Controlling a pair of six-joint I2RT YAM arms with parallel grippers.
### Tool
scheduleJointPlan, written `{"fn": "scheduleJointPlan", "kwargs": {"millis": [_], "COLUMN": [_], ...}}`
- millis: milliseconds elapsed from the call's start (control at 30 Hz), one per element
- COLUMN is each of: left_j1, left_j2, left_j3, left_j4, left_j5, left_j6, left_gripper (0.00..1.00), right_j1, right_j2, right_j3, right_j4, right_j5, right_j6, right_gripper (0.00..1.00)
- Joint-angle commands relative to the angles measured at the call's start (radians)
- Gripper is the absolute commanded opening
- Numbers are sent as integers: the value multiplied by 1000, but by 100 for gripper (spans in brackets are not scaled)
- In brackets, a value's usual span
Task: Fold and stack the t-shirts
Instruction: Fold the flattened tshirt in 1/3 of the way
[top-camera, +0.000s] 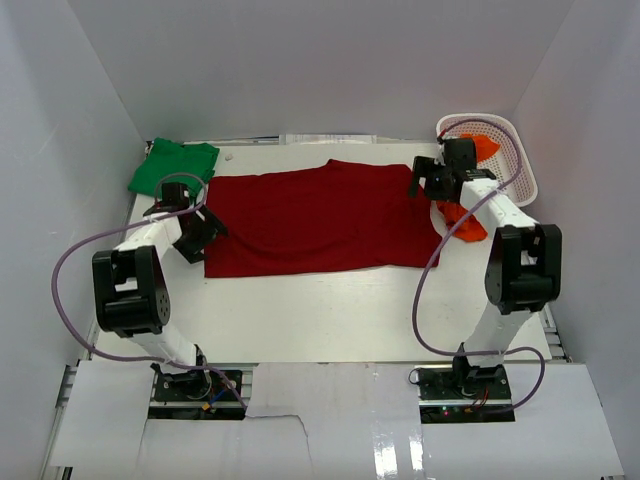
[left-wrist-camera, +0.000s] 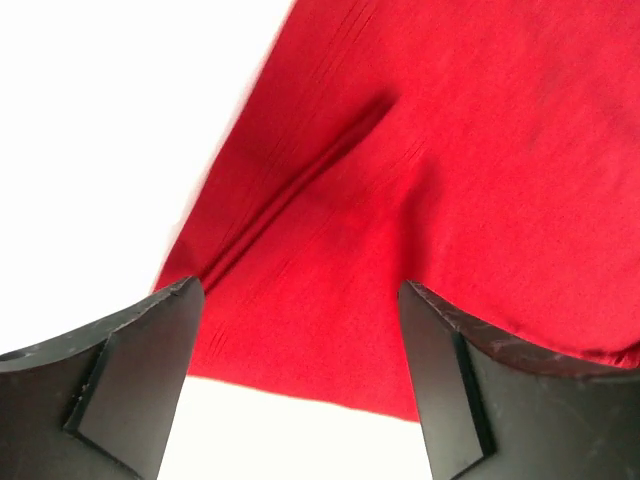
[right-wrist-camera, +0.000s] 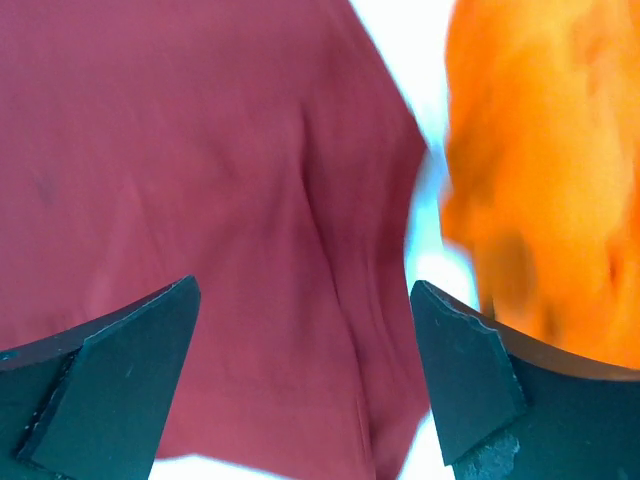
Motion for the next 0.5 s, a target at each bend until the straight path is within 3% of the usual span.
{"fn": "scheduleJointPlan", "kwargs": {"millis": [0, 100, 233, 300, 467], "left_j1": [3, -3, -10, -10, -10], "left_j2": [-189, -324, -405, -390, -286], "left_j3": [-60, -134, -198, -226, -269], "left_j4": [-46, -43, -16, 19, 128], "left_j5": [-29, 64, 101, 109, 224], "left_j6": [16, 19, 8, 7, -1], "left_gripper": [91, 96, 96, 96, 93], "right_j1": [47, 90, 107, 116, 138], "right_j2": [-152, -165, -203, -200, -163], "right_j3": [-85, -151, -297, -346, -411], "right_j4": [-119, -228, -192, -176, -141], "right_j5": [113, 161, 135, 112, 150], "right_j6": [-4, 14, 36, 46, 60], "right_gripper": [91, 89, 78, 73, 74]}}
